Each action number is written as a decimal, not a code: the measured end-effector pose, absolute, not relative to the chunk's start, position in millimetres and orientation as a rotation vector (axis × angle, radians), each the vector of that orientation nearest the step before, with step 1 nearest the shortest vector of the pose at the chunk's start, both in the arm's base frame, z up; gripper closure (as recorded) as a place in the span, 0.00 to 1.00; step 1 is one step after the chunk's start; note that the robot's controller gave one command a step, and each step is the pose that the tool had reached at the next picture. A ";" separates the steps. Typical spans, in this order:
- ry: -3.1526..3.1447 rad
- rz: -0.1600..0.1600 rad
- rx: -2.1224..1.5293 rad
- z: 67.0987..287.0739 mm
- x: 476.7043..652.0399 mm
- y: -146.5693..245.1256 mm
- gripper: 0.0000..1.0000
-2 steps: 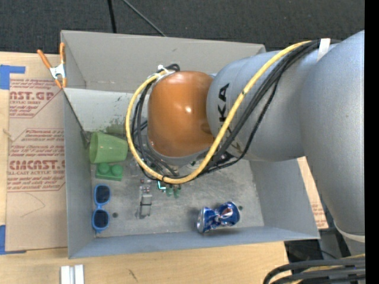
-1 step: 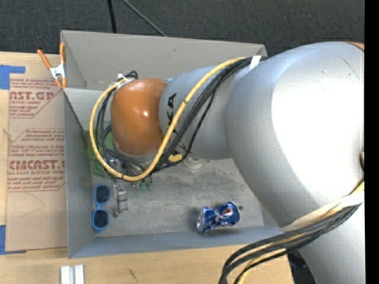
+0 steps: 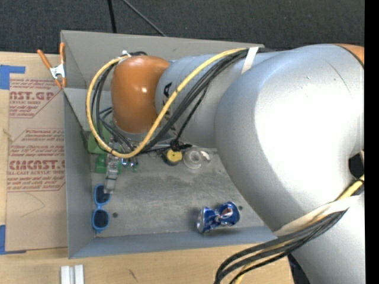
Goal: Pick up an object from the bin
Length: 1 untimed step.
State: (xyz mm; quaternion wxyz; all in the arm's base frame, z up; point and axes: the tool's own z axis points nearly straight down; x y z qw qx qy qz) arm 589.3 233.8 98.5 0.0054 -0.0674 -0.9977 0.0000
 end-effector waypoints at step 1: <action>-3.080 0.000 -0.596 114.9 584.9 245.7 0.00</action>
Offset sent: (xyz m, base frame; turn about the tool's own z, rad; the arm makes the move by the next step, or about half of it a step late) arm -0.0027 0.0101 0.0173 0.2500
